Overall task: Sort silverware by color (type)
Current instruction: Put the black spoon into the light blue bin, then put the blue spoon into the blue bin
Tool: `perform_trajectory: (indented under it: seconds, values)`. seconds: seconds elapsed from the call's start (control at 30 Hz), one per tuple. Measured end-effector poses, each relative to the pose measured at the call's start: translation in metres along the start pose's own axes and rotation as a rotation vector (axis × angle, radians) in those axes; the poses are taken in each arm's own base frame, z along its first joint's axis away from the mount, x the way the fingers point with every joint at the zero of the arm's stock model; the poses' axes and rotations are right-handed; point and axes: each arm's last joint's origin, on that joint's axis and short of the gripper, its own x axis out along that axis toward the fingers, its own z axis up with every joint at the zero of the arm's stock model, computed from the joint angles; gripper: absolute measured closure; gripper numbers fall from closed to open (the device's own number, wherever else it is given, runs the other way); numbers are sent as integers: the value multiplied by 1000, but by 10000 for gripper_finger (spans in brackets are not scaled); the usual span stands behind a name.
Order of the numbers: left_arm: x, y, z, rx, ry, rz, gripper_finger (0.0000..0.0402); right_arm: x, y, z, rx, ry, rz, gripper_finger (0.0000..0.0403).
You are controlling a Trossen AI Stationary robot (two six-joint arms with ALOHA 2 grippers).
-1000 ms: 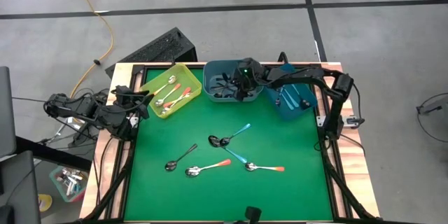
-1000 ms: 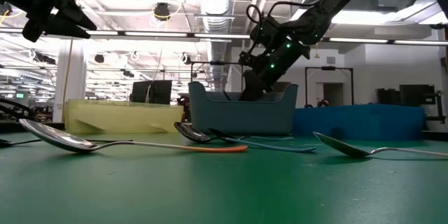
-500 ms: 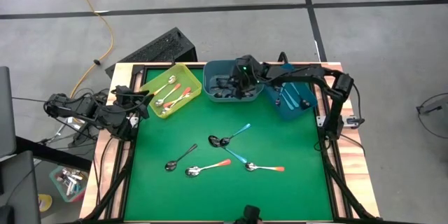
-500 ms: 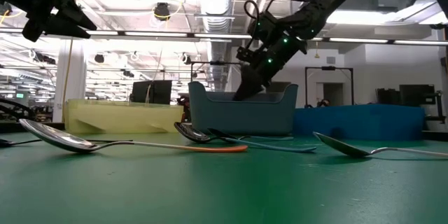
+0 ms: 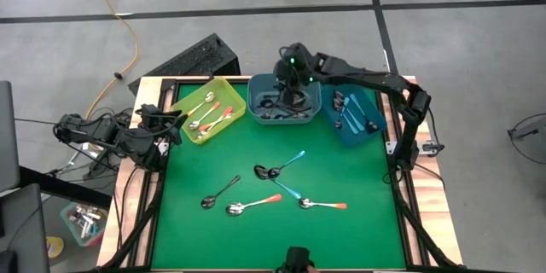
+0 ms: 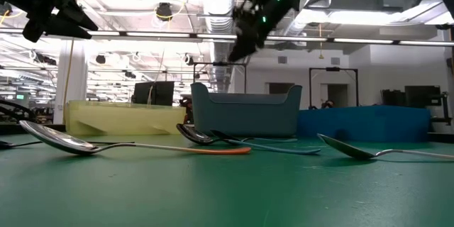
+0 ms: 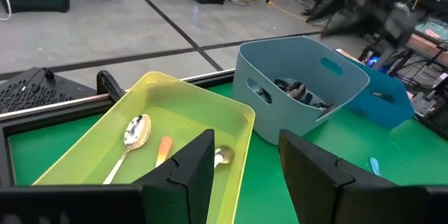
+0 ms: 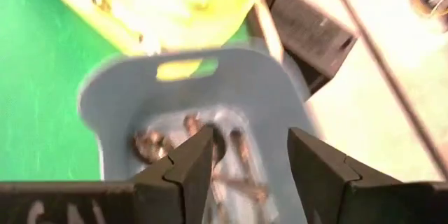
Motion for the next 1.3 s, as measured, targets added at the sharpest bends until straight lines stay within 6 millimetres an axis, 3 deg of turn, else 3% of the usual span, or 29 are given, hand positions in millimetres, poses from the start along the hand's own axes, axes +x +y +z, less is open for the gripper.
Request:
perform_trajectory:
  seconds: [0.2, 0.37, 0.5, 0.77, 0.93, 1.1, 1.3]
  values:
    - [0, 0, 0, -2, 0, 0, 258, -49, -15, 51, -43, -113, -41, 213]
    - [0, 0, 0, -3, 1, -1, 258, -116, -22, 88, -99, -188, -71, 216]
    - [0, 0, 0, 6, 1, -1, 258, -176, -20, 103, -129, -260, -91, 216]
    - [0, 0, 0, 9, 3, -2, 258, -301, 1, 73, -114, -468, -135, 216]
    - [0, 0, 0, 0, 12, -9, 258, -350, 12, 44, -37, -476, -113, 216]
    - [0, -1, -2, -20, 64, -50, 258, -364, 25, 16, -1, -399, -55, 216]
    - [0, -2, -3, -27, 100, -78, 258, -344, 39, -13, 7, -377, -5, 216]
